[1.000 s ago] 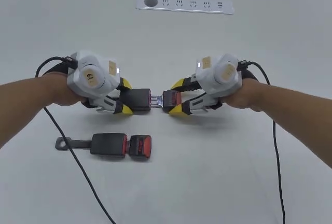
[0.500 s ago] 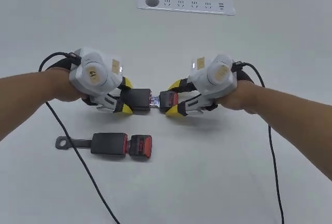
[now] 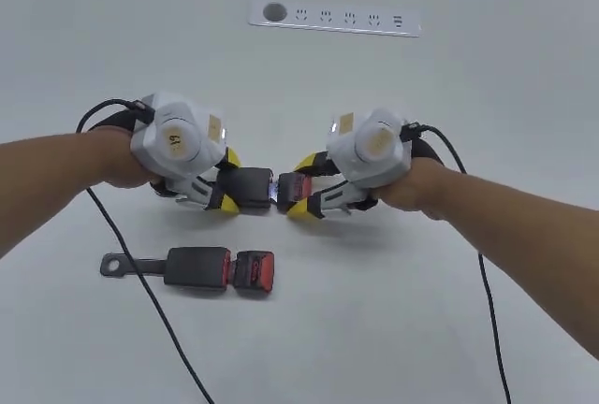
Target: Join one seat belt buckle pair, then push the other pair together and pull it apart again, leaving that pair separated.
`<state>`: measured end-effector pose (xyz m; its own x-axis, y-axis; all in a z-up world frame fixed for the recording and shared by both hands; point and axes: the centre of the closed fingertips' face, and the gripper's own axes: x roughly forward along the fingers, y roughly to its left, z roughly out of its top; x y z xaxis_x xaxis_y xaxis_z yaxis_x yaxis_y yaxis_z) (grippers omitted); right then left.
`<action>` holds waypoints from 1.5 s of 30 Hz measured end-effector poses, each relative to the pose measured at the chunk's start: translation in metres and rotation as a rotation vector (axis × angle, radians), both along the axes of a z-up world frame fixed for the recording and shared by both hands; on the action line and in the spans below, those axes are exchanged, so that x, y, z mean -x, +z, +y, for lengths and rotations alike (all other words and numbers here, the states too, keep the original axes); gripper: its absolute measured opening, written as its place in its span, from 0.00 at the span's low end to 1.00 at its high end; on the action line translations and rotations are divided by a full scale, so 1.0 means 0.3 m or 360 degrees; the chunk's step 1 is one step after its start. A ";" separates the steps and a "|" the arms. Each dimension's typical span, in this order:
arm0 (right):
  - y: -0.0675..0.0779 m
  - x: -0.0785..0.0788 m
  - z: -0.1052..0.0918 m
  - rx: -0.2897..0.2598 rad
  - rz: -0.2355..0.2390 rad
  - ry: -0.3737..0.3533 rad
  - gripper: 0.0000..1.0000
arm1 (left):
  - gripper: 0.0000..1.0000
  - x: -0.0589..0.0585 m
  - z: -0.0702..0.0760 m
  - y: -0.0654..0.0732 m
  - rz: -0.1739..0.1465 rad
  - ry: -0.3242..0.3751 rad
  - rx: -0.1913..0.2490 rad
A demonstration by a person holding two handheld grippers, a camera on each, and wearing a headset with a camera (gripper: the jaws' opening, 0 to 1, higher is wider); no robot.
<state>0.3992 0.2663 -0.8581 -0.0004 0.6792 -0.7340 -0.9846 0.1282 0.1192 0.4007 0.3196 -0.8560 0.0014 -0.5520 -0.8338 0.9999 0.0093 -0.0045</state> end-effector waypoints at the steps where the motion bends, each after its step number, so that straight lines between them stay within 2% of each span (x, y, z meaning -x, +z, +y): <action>1: -0.001 0.000 0.001 0.0013 -0.0004 0.0002 0.33 | 0.33 0.001 0.000 0.000 -0.0001 -0.0004 -0.0006; 3: -0.006 -0.002 0.003 0.0048 -0.0011 0.0010 0.33 | 0.33 0.001 0.001 0.000 0.0001 -0.0008 -0.0011; 10: -0.013 -0.004 0.004 0.0087 -0.0019 0.0023 0.34 | 0.33 0.004 0.001 0.000 0.0002 -0.0009 -0.0031; 33: -0.014 -0.001 0.009 0.0103 -0.0057 0.0046 0.34 | 0.34 0.008 0.000 0.001 0.0000 -0.0004 -0.0016; 37: -0.015 0.000 0.011 0.0135 -0.0086 0.0074 0.34 | 0.34 0.009 0.000 0.001 -0.0002 -0.0009 -0.0015; 45: -0.012 -0.002 0.007 0.0112 -0.0075 0.0072 0.34 | 0.34 0.008 0.001 0.000 -0.0001 -0.0002 -0.0016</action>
